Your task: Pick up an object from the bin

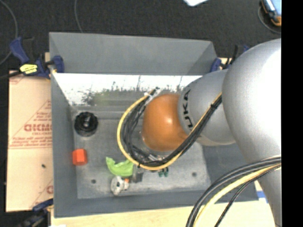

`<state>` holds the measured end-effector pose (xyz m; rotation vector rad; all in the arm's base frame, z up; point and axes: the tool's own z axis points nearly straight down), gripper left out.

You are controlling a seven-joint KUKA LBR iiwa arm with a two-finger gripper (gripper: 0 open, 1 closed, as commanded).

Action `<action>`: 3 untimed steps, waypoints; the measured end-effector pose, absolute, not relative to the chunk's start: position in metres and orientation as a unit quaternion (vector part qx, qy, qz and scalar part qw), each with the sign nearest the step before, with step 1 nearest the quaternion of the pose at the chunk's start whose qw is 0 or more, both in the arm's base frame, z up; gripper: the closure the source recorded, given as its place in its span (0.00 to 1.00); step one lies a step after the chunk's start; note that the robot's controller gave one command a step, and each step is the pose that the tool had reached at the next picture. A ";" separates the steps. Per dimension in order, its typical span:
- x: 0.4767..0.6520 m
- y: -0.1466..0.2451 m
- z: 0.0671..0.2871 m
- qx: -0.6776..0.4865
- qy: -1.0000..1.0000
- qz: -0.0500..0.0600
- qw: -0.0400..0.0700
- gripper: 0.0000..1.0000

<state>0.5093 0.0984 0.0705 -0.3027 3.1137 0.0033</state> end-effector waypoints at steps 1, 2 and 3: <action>0.517 0.099 0.071 -0.112 0.994 0.001 0.009 1.00; 0.515 0.099 0.071 -0.117 0.993 0.000 0.007 1.00; 0.528 0.105 0.080 -0.134 0.991 0.000 0.011 1.00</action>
Offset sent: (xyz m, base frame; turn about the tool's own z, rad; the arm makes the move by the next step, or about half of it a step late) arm 0.0014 0.0024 0.0017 -0.0539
